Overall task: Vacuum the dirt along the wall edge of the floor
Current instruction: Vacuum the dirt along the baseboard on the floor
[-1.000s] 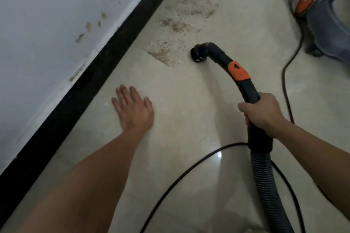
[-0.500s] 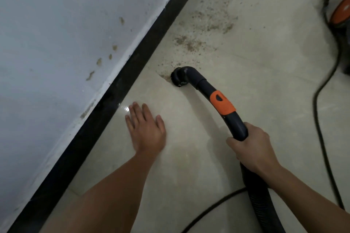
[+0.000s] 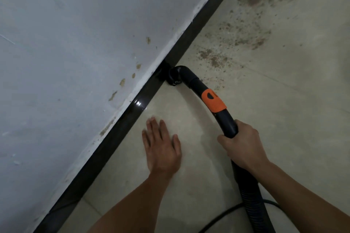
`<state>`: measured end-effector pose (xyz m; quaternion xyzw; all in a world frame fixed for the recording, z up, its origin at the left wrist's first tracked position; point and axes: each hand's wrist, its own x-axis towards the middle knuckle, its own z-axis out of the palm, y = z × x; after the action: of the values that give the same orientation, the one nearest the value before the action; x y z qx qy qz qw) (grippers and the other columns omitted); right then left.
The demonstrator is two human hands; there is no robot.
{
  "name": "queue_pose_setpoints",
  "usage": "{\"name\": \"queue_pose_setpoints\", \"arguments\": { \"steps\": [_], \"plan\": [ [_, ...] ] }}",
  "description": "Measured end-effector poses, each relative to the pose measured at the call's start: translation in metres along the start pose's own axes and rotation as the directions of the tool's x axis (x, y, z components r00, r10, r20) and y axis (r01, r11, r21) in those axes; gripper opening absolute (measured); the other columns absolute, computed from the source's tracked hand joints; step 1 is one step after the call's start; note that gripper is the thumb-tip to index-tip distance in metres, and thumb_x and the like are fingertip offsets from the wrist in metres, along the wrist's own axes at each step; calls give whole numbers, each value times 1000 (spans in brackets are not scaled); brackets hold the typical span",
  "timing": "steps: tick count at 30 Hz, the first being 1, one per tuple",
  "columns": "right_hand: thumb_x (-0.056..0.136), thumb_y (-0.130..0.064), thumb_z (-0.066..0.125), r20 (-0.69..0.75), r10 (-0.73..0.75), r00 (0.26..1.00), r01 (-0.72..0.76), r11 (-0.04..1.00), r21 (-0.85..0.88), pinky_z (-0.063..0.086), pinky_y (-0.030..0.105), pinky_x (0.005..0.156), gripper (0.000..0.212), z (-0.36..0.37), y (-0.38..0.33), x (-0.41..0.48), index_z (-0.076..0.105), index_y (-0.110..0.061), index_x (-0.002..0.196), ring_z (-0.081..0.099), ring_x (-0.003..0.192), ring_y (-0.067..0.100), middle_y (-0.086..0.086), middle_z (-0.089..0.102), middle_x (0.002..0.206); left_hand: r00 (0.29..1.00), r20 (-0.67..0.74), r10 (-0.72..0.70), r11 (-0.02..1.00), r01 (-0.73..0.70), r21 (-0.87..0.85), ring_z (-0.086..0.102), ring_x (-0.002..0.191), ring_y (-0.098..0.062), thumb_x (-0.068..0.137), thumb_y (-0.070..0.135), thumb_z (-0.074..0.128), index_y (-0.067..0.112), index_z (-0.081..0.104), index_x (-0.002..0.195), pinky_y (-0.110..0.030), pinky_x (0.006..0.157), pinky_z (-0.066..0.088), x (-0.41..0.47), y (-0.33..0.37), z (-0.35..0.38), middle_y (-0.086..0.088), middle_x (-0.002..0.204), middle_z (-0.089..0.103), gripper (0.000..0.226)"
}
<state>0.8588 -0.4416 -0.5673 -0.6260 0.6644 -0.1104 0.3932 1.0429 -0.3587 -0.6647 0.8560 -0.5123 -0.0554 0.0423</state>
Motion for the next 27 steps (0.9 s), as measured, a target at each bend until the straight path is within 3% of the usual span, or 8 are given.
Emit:
{"name": "queue_pose_setpoints", "arguments": {
  "steps": [7, 12, 15, 27],
  "plan": [
    [76, -13, 71, 27, 57, 998, -55, 997, -60, 54, 38, 53, 15, -26, 20, -32, 55, -13, 77, 63, 57, 28, 9, 61, 66, 1000, 5, -7, 1000, 7, -14, 19, 146, -36, 95, 42, 27, 0, 37, 145, -52, 118, 16, -2, -1, 0, -24, 155, 25, 67],
    [72, -7, 73, -144, 234, 962, -242, 969, -42, 52, 43, 52, 16, -67, 75, -79, 57, -10, 70, 61, 52, 35, 14, 60, 55, 1000, -17, -7, 999, 6, -45, 20, 145, -37, 93, 42, 25, -2, 38, 144, -52, 118, 14, -1, -1, 0, -26, 154, 26, 68],
    [75, -3, 72, -206, 285, 936, -290, 957, 6, 46, 34, 44, 16, -81, 87, -86, 58, -10, 70, 57, 43, 29, 14, 59, 50, 1000, -20, -7, 999, 6, -52, 19, 146, -36, 92, 41, 25, -2, 37, 144, -52, 118, 13, -1, -1, 1, -25, 155, 26, 69],
    [77, -7, 69, -134, 185, 973, -176, 981, 76, 45, 26, 37, 10, -38, 38, -29, 60, -3, 80, 56, 42, 23, 24, 65, 65, 1000, -22, -17, 998, 15, -58, 19, 146, -35, 93, 42, 26, -1, 38, 144, -51, 119, 12, 0, -1, 2, -24, 155, 25, 68]
  ]
}}
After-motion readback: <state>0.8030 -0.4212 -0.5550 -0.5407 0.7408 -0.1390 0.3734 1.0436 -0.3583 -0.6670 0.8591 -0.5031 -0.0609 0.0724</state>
